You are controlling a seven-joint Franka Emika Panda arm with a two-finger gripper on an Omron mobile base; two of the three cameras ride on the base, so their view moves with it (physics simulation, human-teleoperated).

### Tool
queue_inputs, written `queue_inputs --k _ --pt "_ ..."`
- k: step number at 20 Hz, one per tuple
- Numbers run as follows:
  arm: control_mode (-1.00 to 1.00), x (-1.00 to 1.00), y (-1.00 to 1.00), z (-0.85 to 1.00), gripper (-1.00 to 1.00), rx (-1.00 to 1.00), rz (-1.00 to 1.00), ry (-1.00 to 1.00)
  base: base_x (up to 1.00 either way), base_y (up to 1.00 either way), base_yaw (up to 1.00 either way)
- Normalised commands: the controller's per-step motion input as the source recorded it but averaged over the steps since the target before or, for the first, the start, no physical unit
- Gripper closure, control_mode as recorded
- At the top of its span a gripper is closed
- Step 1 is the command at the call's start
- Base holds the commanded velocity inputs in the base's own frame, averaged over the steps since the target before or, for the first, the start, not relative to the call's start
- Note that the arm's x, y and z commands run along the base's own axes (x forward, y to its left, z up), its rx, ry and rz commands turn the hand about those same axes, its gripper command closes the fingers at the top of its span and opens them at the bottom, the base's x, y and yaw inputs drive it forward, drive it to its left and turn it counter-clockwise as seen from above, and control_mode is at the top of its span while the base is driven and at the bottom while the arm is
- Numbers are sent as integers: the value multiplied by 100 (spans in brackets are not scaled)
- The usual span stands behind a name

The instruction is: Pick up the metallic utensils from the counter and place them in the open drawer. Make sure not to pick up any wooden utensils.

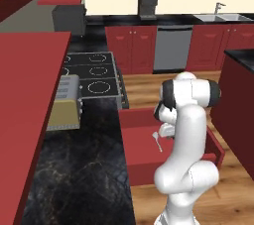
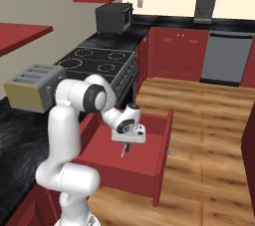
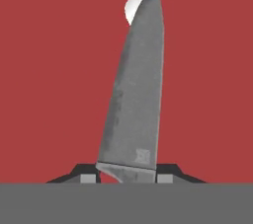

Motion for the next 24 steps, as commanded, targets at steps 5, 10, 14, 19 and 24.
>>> queue_inputs --k 5,10,14,19,24 --pt "-100 31 -25 -59 100 0 0 5 0 0 0" --pt "-100 20 -24 -48 100 0 0 1 0 0 0" --pt "-100 2 -11 -47 100 0 0 0 0 0 0" --pt "-100 2 -1 -49 100 0 0 0 0 0 0" --pt "-100 19 0 -62 100 2 0 8 0 0 0"
